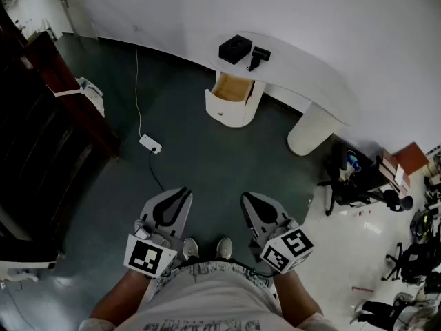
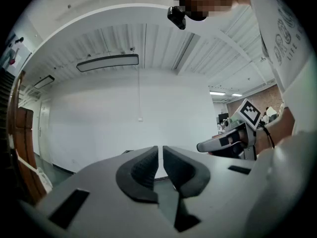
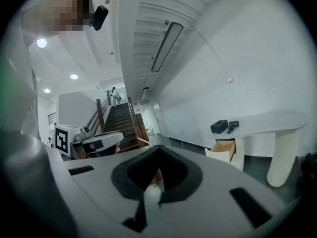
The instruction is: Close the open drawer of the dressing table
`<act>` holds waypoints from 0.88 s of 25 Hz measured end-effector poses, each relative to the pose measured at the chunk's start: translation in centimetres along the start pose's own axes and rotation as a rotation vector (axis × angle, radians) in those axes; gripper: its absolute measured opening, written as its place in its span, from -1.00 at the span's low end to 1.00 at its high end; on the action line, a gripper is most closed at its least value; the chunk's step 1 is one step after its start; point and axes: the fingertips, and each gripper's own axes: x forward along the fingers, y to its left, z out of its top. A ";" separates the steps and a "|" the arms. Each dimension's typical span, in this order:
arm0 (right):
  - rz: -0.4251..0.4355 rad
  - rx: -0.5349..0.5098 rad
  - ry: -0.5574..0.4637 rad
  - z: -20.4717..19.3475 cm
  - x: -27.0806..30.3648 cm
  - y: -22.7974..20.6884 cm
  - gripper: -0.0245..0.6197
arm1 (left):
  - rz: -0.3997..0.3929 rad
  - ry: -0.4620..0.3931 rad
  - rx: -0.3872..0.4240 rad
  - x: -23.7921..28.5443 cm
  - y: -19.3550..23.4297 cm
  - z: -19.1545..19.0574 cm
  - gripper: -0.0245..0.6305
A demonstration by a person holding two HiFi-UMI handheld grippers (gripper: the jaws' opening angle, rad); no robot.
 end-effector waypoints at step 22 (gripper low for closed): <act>0.018 0.010 0.016 -0.8 0.3 -0.2 -0.90 | -0.002 0.002 -0.003 0.4 -0.6 -0.5 -0.78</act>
